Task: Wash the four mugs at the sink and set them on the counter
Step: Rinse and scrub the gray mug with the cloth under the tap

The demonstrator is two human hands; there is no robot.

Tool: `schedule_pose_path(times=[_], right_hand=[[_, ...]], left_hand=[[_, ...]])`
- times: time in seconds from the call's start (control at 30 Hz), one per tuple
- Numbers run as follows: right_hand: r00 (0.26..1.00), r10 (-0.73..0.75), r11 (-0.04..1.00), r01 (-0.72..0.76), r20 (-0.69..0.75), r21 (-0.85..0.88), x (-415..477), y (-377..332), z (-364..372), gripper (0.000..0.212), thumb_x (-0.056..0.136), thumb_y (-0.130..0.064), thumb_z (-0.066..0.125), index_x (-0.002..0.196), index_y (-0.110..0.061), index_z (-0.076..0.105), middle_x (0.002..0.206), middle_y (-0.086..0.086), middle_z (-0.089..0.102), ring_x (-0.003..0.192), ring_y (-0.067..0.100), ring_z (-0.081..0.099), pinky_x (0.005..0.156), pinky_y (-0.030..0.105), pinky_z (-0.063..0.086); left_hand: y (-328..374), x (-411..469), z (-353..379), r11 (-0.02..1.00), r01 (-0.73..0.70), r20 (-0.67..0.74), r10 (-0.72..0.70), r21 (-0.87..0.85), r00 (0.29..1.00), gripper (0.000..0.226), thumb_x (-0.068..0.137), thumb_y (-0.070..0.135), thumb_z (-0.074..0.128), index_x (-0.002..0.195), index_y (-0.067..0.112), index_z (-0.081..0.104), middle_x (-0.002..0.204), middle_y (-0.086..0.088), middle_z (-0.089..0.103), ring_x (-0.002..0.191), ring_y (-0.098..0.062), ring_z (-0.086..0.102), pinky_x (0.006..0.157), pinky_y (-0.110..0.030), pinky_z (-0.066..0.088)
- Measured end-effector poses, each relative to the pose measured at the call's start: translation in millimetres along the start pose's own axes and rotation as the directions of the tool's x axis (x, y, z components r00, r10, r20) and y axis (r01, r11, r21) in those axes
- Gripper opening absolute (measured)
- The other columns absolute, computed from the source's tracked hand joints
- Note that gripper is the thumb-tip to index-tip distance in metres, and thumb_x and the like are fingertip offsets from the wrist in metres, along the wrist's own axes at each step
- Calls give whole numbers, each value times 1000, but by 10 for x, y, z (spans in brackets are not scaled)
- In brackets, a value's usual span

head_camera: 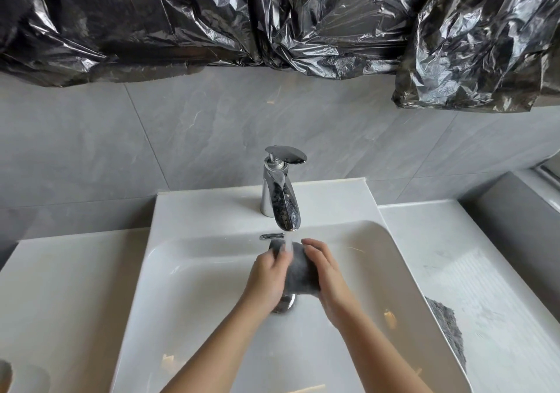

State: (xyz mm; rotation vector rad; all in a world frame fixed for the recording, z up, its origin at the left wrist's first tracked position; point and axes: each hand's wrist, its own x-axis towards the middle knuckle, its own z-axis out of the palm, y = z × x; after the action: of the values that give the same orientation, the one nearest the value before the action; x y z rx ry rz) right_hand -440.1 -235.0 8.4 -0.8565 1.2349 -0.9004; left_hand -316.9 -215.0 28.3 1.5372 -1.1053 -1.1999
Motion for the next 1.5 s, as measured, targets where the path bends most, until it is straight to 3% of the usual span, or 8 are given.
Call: schedule_pose_path(times=[0.13,0.3,0.47,0.63,0.77,1.2,1.37,1.5], right_hand=[[897,430,877,-441,97,189,-2,-37,-76,33,94,-47,55,99,-18,71,97,12,75,92,30,69,82,53,56],[988,-102,994,107,-113,38,47,132,-4,9,92,-36,56,94,-36,65,104,-1,66,95,14,60,81,35,51],[924,376,908,-381,65,176,100,-65,-33,32,96,-43,50,103,-18,67,90,11,75,84,28,69,68,43,58],[982,190,958,-187,4,217,98,55,-69,25,100,-33,43,97,-28,68,108,8,67,92,18,64,71,35,54],[920,375,896,-390,110,211,119,20,-156,30,92,-49,52,88,-24,70,99,6,75,85,26,69,73,42,56],[957,229,956,-256,177,147,125,26,-180,31,100,-43,43,101,-21,66,94,11,64,78,23,65,68,43,56],[909,378,865,-414,176,284,157,54,-184,35,93,-45,52,109,-20,69,100,13,67,81,28,64,70,40,53],[954,270,916,-296,129,269,200,89,-144,34,98,-40,46,104,-13,65,83,12,69,69,23,66,58,29,52]], left_hand=[[-62,-60,-64,829,-272,249,166,490,954,32,96,44,46,71,23,46,61,4,55,64,-23,57,63,-32,42],[62,-12,-6,998,-45,93,41,46,995,31,101,24,45,74,16,58,62,11,58,61,-7,55,62,-21,43],[-126,12,-128,907,-267,347,148,326,926,29,92,39,45,99,15,60,88,-1,69,84,-13,65,80,-30,51],[-34,-5,-113,977,-143,299,91,157,950,44,89,43,42,108,10,62,103,-9,71,99,-17,66,94,-36,49],[-124,-43,-126,879,-307,452,121,364,884,41,90,47,38,99,11,56,91,-8,67,83,-20,63,82,-44,50],[-9,-32,-193,906,-264,542,46,331,839,41,88,30,44,128,26,53,121,-2,64,109,-11,57,101,-36,44],[-15,-70,-214,797,-396,594,59,456,802,10,96,10,43,89,17,44,92,-2,58,85,-15,55,74,-26,41],[59,-66,-229,847,-309,659,-64,433,749,15,83,9,45,98,11,45,88,-1,49,83,-18,50,69,-23,36]])
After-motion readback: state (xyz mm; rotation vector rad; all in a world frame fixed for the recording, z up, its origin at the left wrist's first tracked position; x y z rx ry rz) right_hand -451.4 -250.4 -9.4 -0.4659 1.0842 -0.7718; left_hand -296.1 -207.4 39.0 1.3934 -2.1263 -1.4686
